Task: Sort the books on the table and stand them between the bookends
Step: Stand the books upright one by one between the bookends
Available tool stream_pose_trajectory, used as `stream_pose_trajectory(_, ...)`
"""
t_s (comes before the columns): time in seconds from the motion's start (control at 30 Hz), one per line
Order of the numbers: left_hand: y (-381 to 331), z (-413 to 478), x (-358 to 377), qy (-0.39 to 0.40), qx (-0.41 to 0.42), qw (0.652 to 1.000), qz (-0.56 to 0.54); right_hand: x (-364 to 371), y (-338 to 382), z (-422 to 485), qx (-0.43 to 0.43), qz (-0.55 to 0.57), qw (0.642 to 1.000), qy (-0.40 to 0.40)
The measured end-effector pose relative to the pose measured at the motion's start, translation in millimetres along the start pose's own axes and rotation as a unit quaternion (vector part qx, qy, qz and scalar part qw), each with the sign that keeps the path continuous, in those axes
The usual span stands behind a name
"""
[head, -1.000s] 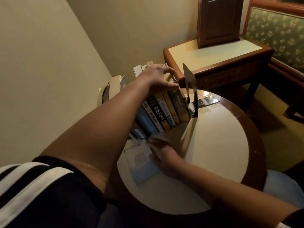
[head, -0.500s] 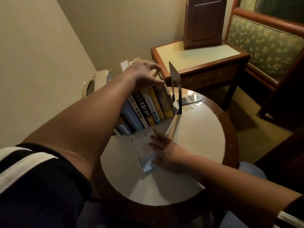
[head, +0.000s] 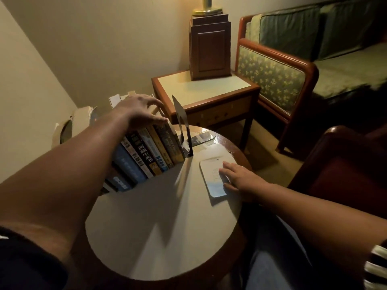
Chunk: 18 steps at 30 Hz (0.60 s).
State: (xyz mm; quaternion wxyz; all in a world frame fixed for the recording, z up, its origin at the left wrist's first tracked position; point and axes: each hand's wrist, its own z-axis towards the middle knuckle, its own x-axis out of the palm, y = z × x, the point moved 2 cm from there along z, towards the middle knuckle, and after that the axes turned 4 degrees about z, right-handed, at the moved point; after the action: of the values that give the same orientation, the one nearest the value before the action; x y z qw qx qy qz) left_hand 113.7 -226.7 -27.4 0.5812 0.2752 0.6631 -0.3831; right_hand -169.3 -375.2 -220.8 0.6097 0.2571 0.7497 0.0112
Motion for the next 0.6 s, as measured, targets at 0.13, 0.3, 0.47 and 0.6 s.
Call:
stream_pose_trajectory(0.13, 4, 5, 2, 0.007, 0.0, 1.0, 0.009, -12, -8, 17, 0.045, 0.125, 0.988, -0.078)
stream_pose_trajectory(0.3, 6, 6, 2, 0.017, -0.004, 1.0, 0.014, -22, -20, 47, 0.106, 0.084, 0.988, -0.072)
stream_pose_trajectory(0.47, 5, 4, 1, 0.02, -0.001, 1.0, 0.003, -30, -24, 54, 0.089, 0.068, 0.993, -0.047)
stream_pose_trajectory(0.6, 4, 5, -1, 0.021, 0.001, 1.0, 0.004, -31, -28, 48, 0.114, 0.129, 0.982, -0.084)
